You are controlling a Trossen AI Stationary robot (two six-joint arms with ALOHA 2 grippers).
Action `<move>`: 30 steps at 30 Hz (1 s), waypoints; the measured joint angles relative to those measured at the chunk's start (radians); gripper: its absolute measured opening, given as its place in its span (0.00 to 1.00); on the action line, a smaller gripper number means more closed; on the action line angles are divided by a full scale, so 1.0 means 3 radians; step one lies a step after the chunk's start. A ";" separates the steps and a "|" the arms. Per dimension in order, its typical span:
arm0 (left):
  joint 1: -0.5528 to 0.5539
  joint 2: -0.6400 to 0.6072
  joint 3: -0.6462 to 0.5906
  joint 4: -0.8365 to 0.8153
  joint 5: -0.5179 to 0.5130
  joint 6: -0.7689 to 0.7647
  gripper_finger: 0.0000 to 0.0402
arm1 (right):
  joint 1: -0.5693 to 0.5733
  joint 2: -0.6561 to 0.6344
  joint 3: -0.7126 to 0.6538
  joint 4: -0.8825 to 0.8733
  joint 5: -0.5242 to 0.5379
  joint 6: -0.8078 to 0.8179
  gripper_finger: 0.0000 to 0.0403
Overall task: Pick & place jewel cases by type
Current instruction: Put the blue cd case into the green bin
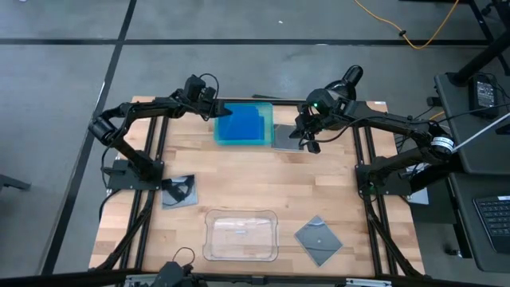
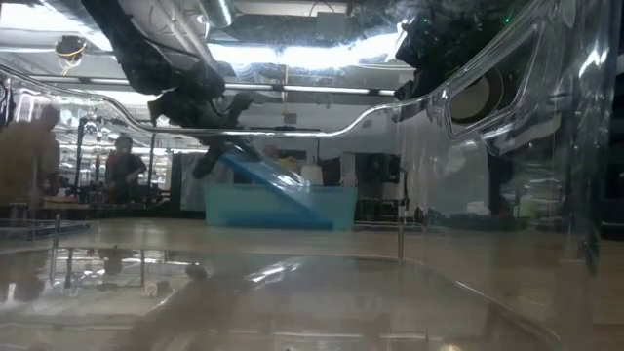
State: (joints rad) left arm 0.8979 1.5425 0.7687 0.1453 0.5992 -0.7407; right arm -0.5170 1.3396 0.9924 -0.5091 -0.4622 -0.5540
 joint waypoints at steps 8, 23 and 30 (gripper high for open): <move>0.0138 0.0000 0.0000 -0.0003 0.0217 0.0065 0.22 | 0.0001 0.0000 0.0000 -0.0005 -0.0002 0.0097 0.02; 0.0145 0.0000 0.0078 -0.0151 -0.0072 0.0021 0.40 | 0.0001 0.0000 0.0000 -0.0011 -0.0005 0.0058 0.02; 0.0129 0.0000 0.0402 -0.0846 -0.0318 0.0328 0.40 | 0.0000 0.0000 0.0000 -0.0015 -0.0008 -0.0002 0.02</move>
State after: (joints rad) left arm 0.9367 1.5425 0.8893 -0.1086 0.5037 -0.6422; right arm -0.5169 1.3396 0.9924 -0.5137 -0.4644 -0.5545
